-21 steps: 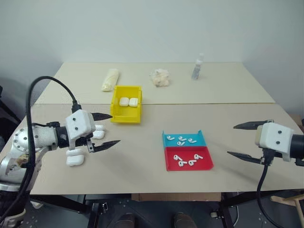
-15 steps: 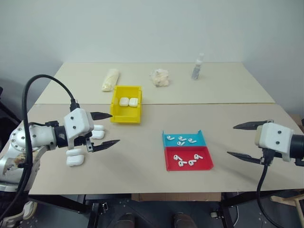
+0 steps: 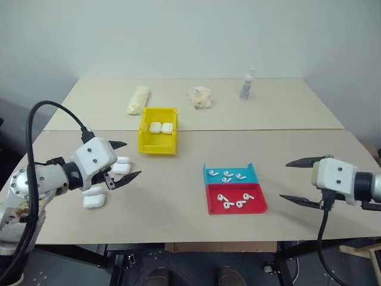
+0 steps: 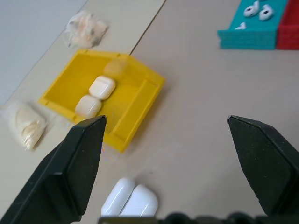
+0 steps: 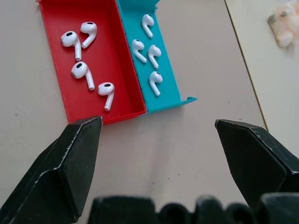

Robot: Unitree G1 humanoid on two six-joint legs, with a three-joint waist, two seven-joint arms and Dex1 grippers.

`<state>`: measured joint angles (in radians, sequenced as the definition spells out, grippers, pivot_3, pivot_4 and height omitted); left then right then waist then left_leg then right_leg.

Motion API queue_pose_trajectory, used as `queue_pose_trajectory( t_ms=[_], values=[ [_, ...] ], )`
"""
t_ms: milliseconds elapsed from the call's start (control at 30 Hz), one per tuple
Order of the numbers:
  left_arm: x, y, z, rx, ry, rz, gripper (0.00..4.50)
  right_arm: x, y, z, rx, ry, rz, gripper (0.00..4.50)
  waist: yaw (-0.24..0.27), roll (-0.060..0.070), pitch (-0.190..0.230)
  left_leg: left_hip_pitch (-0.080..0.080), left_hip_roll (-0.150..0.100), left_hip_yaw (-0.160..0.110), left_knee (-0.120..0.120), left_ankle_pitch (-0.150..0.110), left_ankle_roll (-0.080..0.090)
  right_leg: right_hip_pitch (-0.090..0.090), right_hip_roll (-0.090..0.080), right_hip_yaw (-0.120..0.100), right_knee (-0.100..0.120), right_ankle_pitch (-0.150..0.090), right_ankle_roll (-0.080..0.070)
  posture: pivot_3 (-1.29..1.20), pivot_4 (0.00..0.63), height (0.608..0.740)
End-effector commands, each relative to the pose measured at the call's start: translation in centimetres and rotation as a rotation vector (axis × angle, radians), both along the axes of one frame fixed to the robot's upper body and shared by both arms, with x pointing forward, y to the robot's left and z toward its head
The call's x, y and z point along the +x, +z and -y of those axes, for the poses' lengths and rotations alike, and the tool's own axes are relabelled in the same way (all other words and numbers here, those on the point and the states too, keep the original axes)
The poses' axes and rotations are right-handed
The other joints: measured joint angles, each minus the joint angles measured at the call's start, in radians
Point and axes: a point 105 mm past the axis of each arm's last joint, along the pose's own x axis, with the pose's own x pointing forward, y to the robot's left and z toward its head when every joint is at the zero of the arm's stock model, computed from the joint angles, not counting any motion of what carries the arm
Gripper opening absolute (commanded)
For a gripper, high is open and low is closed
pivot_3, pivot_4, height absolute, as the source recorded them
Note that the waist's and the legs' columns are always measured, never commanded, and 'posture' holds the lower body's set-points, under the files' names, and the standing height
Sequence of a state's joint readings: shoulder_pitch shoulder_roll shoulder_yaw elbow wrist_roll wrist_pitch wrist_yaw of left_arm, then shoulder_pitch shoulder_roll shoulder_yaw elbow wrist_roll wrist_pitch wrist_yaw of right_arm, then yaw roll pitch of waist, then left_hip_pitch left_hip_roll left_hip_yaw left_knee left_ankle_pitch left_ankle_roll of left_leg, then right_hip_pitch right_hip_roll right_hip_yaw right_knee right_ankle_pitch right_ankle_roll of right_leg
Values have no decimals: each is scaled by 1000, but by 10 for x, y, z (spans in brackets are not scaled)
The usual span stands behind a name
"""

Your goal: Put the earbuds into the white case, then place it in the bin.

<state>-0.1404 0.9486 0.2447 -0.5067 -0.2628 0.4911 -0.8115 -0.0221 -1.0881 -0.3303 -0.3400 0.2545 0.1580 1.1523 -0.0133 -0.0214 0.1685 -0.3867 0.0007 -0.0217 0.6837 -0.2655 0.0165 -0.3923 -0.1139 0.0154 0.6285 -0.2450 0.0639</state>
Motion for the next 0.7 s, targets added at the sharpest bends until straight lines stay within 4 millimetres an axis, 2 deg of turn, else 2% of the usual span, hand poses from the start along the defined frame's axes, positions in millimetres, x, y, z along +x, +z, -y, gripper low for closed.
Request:
queue_pose_trajectory(
  t_ms=[33,100,200,267,367,533,700],
  values=[
    [-5,21,-15,62,153,22,4500,-6,5,-3,-3,20,17,4475,1,0,0,0,0,0,0,0,0,0,0,0,0,0,0,0,150,740],
    [-10,21,-23,58,236,-89,4500,-9,0,-2,-5,12,-2,4475,1,0,0,0,0,-1,0,0,0,0,0,0,0,0,0,0,150,740],
    [-11,18,-33,-89,468,-322,4500,-12,-7,-2,-11,-1,-24,4475,7,-1,1,1,-1,-1,0,0,0,1,0,-1,1,0,1,0,150,740],
    [-12,12,-37,-88,553,-395,4500,-14,-10,-3,-5,-1,-39,4475,6,-1,0,1,-1,-2,0,0,0,3,0,-2,1,0,1,0,150,740],
    [-27,4,-51,5,605,-476,4500,-16,-15,-7,3,11,-64,4475,-15,-3,1,4,-1,-1,-1,0,0,2,0,1,2,-1,1,0,150,740],
    [-35,7,-76,-63,744,-538,4500,-10,-18,-13,11,33,-80,4475,-21,-4,2,2,1,-1,-3,0,-1,-3,0,3,4,-2,-1,0,150,740],
    [-52,0,-87,-116,832,-658,4500,-3,-20,-16,12,52,-91,4475,-10,-4,2,4,0,-1,-4,-1,-1,-1,-1,3,4,-2,-1,0,150,740]
  ],
)
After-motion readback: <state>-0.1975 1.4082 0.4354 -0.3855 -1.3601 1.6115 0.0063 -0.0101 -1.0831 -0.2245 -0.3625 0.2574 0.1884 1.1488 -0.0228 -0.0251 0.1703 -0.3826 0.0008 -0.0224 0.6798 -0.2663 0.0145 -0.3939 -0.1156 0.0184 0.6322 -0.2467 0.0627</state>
